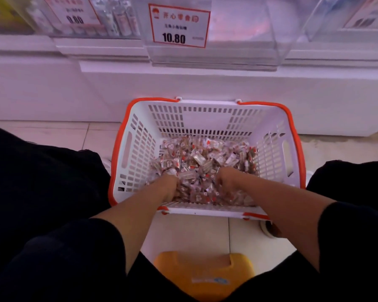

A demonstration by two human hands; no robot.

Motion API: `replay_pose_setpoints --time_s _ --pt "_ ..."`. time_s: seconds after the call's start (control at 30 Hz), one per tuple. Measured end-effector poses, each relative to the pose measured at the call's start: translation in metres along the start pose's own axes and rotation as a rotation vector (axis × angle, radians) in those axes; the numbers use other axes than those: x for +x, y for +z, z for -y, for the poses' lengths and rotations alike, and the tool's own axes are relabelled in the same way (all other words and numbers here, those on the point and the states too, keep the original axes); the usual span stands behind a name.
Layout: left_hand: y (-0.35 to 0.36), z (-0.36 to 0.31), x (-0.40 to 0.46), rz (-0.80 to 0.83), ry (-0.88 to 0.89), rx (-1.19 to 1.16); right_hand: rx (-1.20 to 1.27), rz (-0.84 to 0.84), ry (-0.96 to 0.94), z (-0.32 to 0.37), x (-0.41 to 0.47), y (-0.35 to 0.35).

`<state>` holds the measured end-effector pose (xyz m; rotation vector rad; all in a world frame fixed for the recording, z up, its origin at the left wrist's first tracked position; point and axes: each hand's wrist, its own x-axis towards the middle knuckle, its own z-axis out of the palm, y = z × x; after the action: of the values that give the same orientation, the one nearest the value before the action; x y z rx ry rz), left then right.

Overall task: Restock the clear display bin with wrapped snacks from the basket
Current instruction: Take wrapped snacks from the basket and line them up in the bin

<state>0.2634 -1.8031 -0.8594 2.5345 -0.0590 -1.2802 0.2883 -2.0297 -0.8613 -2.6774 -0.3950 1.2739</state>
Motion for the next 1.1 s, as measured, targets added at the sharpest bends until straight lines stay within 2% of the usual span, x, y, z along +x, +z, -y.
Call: replay_pose_setpoints --time_s 0.17,0.33,0.4,0.47,0.6,0.73,0.9,1.0,1.1 --pt "-0.005 -0.005 0.008 -0.190 0.073 -0.184 0.663 -0.030 0.082 -0.010 0.005 -0.019" --pt "-0.013 -0.009 0.007 -0.197 0.085 -0.405 1.172 0.028 0.187 -0.015 0.004 -0.027" --pt "-0.012 -0.010 0.006 -0.149 0.081 -0.393 1.337 0.052 0.223 -0.017 0.002 -0.025" --pt "-0.006 -0.009 0.007 -0.133 0.074 -0.351 1.312 0.044 0.262 -0.019 -0.001 -0.022" --pt "0.006 -0.013 0.011 -0.221 0.069 -0.371 1.087 -0.089 0.348 -0.025 -0.005 -0.012" --pt "0.010 -0.025 0.016 -0.290 0.123 -0.413 0.876 -0.155 0.334 -0.030 -0.006 -0.011" --pt "0.012 -0.029 0.025 -0.278 0.094 -0.450 0.929 -0.199 0.281 -0.036 -0.005 -0.026" --pt "0.007 -0.027 0.026 -0.220 0.014 -0.666 0.868 -0.269 0.254 -0.039 0.000 -0.033" --pt "0.001 -0.027 0.022 -0.011 -0.155 -0.986 0.892 -0.317 0.228 -0.040 0.000 -0.040"
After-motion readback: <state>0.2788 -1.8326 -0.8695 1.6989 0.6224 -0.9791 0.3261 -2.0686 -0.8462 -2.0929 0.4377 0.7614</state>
